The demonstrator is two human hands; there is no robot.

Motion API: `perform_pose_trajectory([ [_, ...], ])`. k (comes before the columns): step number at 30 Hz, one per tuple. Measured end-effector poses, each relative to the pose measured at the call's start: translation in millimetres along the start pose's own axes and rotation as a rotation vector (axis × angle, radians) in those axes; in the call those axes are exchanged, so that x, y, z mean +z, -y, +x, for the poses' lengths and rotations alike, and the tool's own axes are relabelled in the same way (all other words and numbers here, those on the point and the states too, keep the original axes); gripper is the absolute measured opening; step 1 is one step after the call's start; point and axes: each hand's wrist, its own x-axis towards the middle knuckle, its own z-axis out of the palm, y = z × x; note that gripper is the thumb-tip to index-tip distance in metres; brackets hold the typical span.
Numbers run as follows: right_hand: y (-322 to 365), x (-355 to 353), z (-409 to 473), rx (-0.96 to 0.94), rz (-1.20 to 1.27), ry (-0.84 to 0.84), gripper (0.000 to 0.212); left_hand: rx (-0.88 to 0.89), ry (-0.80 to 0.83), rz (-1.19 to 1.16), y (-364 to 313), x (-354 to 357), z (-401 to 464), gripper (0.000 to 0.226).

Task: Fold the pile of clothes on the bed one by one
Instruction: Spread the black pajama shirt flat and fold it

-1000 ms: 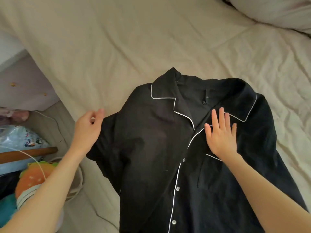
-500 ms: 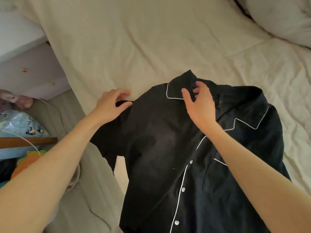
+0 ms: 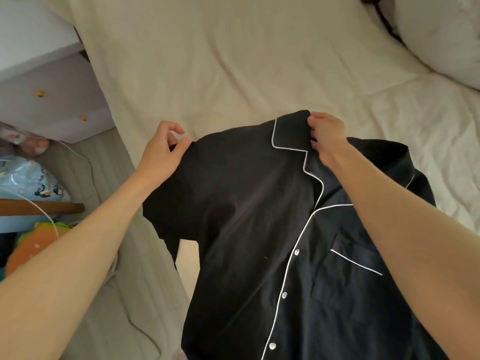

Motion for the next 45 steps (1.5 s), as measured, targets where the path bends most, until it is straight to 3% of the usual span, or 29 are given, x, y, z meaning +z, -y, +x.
perform_pose_trajectory([
  [3, -14.3, -5.9, -26.4, -0.258, -0.266, -0.094, 0.042, 0.059, 0.009, 0.242, 6.6, 0.6, -10.0, 0.048],
  [6, -48.1, -19.8, -76.1, -0.522, -0.529, -0.132, 0.047, 0.281, -0.137, 0.472, 8.3, 13.6, -51.2, 0.048],
  [8, -82.3, -31.0, -108.4, -0.585, -0.634, -0.139, 0.046, 0.408, -0.174, 0.520, 8.8, 35.6, -93.0, 0.044],
  [11, -144.3, -56.1, -163.0, -0.508, -0.778, -0.163, 0.045, 0.516, -0.002, 0.559, 10.3, 81.6, -166.3, 0.046],
  [14, -208.0, -84.7, -220.6, -0.362, -0.942, -0.129, 0.048, 0.475, 0.279, 0.666, 13.6, 120.2, -231.3, 0.058],
  [16, -241.2, -104.0, -254.3, -0.261, -0.989, -0.082, 0.049, 0.390, 0.377, 0.765, 11.4, 134.1, -258.9, 0.066],
  [18, -266.5, -124.8, -283.9, -0.196, -0.936, -0.111, 0.048, 0.324, 0.386, 0.774, 6.2, 142.0, -274.8, 0.065],
  [20, -286.6, -147.2, -311.3, -0.129, -0.844, -0.244, 0.044, 0.296, 0.358, 0.738, -0.6, 149.6, -289.1, 0.059],
  [24, -326.8, -189.7, -362.3, 0.175, -0.666, -0.449, 0.039, 0.302, 0.322, 0.632, -2.4, 163.3, -340.1, 0.052],
  [26, -350.1, -205.0, -383.6, 0.285, -0.546, -0.430, 0.033, 0.314, 0.347, 0.621, 5.2, 171.5, -372.7, 0.052],
  [29, -382.8, -217.1, -413.5, 0.383, -0.483, -0.234, 0.024, 0.262, 0.458, 0.671, 21.0, 187.4, -425.6, 0.056],
  [31, -399.6, -216.7, -430.2, 0.372, -0.481, -0.145, 0.022, 0.246, 0.504, 0.684, 33.1, 198.4, -461.8, 0.060],
  [33, -410.3, -210.3, -439.7, 0.246, -0.520, -0.136, 0.028, 0.244, 0.505, 0.665, 38.9, 207.4, -491.8, 0.061],
  [35, -415.5, -202.8, -444.4, 0.186, -0.479, -0.238, 0.010, 0.242, 0.501, 0.649, 43.2, 215.6, -515.7, 0.057],
  [38, -429.2, -201.0, -450.8, 0.132, -0.460, -0.329, 0.015, 0.244, 0.541, 0.663, 50.4, 228.2, -539.0, 0.053],
  [42, -457.5, -207.0, -463.3, 0.180, -0.705, -0.156, 0.030, 0.279, 0.677, 0.782, 61.7, 251.7, -553.2, 0.072],
  [45, -465.2, -209.7, -464.4, 0.104, -0.718, -0.130, 0.015, 0.305, 0.724, 0.950, 68.4, 263.2, -554.3, 0.091],
])
